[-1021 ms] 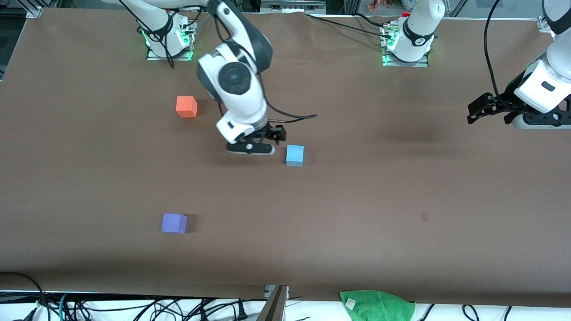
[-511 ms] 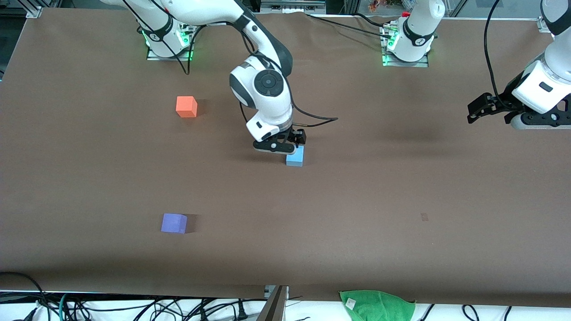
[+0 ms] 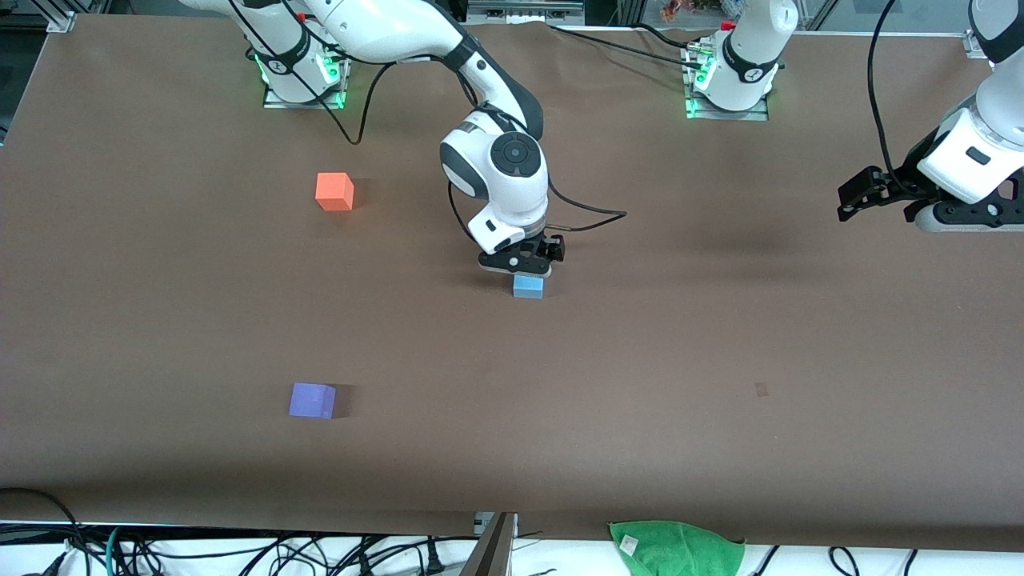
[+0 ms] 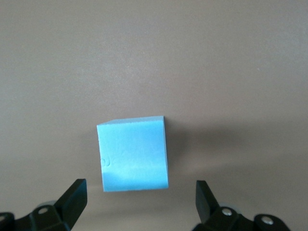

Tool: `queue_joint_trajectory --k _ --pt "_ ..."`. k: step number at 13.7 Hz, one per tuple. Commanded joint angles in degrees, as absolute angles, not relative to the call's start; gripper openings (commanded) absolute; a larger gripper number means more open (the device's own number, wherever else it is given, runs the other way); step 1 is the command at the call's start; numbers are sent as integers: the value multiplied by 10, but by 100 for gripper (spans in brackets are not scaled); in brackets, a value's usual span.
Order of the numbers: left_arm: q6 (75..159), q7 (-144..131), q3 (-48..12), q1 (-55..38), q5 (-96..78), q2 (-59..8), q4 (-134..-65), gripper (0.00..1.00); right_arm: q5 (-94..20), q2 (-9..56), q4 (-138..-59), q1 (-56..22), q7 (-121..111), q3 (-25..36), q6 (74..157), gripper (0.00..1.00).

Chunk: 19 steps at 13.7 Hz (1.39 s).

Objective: Place blue block between orange and purple blocks
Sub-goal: 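Close the right gripper on the blue cube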

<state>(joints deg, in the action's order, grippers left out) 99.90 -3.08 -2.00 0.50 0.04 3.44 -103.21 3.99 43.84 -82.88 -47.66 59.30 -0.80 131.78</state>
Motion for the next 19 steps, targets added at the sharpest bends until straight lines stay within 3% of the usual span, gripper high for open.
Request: queue_joint_trajectory --k 1,12,14,15,16,19 --pt "987 -27 -21 2 13 33 -1021 100 65 460 -811 -489 605 0 1337 100" --pt "985 -25 -21 3 13 33 -1022 100 103 483 -812 -490 605 4 1369 97" --pt "974 -24 -21 4 13 34 -1022 100 103 483 -812 -490 604 4 1370 62" --pt "967 -25 -21 4 12 35 -1022 100 103 483 -812 -490 602 5 1369 52" --pt "968 -25 -21 4 11 33 -1021 100 103 479 -812 -490 599 6 1369 46" --pt "964 -25 -21 4 11 34 -1019 100 102 464 -806 -485 591 15 1365 45"
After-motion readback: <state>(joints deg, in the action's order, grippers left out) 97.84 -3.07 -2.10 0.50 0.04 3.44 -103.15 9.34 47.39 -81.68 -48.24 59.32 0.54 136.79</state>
